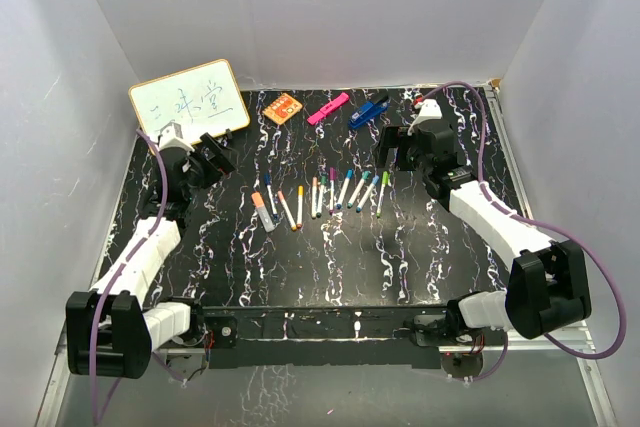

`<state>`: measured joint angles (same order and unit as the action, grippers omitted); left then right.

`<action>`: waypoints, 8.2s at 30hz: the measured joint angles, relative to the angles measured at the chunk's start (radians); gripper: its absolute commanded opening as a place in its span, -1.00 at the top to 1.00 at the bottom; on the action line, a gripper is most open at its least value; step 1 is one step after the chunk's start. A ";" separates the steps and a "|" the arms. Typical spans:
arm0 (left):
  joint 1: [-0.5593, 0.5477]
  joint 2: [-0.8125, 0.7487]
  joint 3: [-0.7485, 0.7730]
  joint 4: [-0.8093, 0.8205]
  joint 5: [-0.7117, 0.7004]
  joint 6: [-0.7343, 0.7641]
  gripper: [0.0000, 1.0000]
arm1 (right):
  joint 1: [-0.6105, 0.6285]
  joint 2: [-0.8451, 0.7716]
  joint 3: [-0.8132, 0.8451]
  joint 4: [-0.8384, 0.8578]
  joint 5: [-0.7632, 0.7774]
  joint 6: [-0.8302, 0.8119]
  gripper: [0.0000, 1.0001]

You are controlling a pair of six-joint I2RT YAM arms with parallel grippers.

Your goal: Open the pen caps

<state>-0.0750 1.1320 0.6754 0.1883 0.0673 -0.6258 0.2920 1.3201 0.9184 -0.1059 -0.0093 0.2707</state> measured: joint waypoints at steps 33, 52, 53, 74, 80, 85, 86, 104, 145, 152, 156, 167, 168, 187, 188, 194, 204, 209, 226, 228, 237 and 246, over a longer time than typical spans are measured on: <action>0.000 -0.102 -0.026 -0.190 -0.148 -0.021 -0.97 | 0.602 0.507 0.454 -0.157 0.222 -0.063 -0.78; 0.001 -0.204 -0.015 -0.389 -0.354 -0.100 -0.97 | 0.721 0.817 0.724 -0.238 0.242 -0.074 -0.25; 0.002 -0.208 -0.014 -0.395 -0.362 -0.101 -0.97 | 0.721 0.824 0.729 -0.238 0.239 -0.075 -0.24; 0.008 -0.248 0.007 -0.451 -0.449 -0.108 -0.97 | 0.735 0.912 0.781 -0.251 0.193 -0.059 0.06; 0.008 -0.248 0.013 -0.451 -0.453 -0.107 -0.97 | 0.736 0.913 0.781 -0.258 0.186 -0.056 0.23; 0.008 -0.248 0.013 -0.451 -0.453 -0.107 -0.97 | 0.736 0.916 0.781 -0.258 0.177 -0.051 0.26; 0.008 -0.248 0.013 -0.451 -0.453 -0.107 -0.97 | 0.736 0.917 0.781 -0.258 0.175 -0.051 0.27; 0.014 -0.239 0.014 -0.400 -0.336 -0.082 -0.97 | 0.740 0.793 0.586 -0.146 0.253 -0.043 1.00; -0.146 0.225 -0.023 0.450 0.548 -0.283 -0.69 | 0.597 0.216 0.196 0.065 0.176 -0.007 1.00; -0.190 0.241 0.007 0.440 0.517 -0.259 -0.59 | 0.589 0.216 0.196 0.065 0.167 -0.006 1.00; -0.203 0.270 0.017 0.434 0.494 -0.248 -0.56 | 0.588 0.216 0.196 0.065 0.164 -0.006 1.00; -0.237 0.303 0.023 0.424 0.455 -0.234 -0.27 | 0.584 0.216 0.196 0.065 0.134 -0.005 1.00; -0.238 0.303 0.023 0.424 0.453 -0.235 -0.24 | 0.584 0.216 0.196 0.065 0.133 -0.003 1.00; -0.247 0.303 0.023 0.467 0.425 -0.265 0.16 | 0.584 0.223 0.196 0.065 0.111 0.002 1.00; -0.248 0.303 0.023 0.469 0.425 -0.267 0.18 | 0.584 0.224 0.196 0.065 0.111 0.002 1.00; -0.260 0.303 0.023 0.491 0.425 -0.276 0.23 | 0.584 0.226 0.196 0.065 0.111 0.006 1.00; -0.272 0.303 0.016 0.512 0.418 -0.285 0.66 | 0.583 0.226 0.196 0.065 0.111 0.015 1.00; -0.275 0.303 0.016 0.521 0.415 -0.291 0.91 | 0.583 0.226 0.196 0.065 0.112 0.018 1.00; -0.297 0.303 0.015 0.500 0.407 -0.291 1.00 | 0.569 0.248 0.196 0.063 0.112 0.025 -0.06; -0.300 0.303 0.015 0.497 0.406 -0.291 1.00 | 0.569 0.254 0.196 0.062 0.112 0.025 0.06; -0.307 0.303 0.015 0.488 0.386 -0.284 1.00 | 0.572 0.259 0.196 0.061 0.104 0.039 1.00; -0.321 0.296 0.058 0.364 0.288 -0.262 1.00 | 0.570 0.271 0.196 0.061 0.109 0.046 1.00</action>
<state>-0.3958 1.4281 0.7330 0.5518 0.3553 -0.8883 0.8619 1.5909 1.1145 -0.0448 0.0994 0.3164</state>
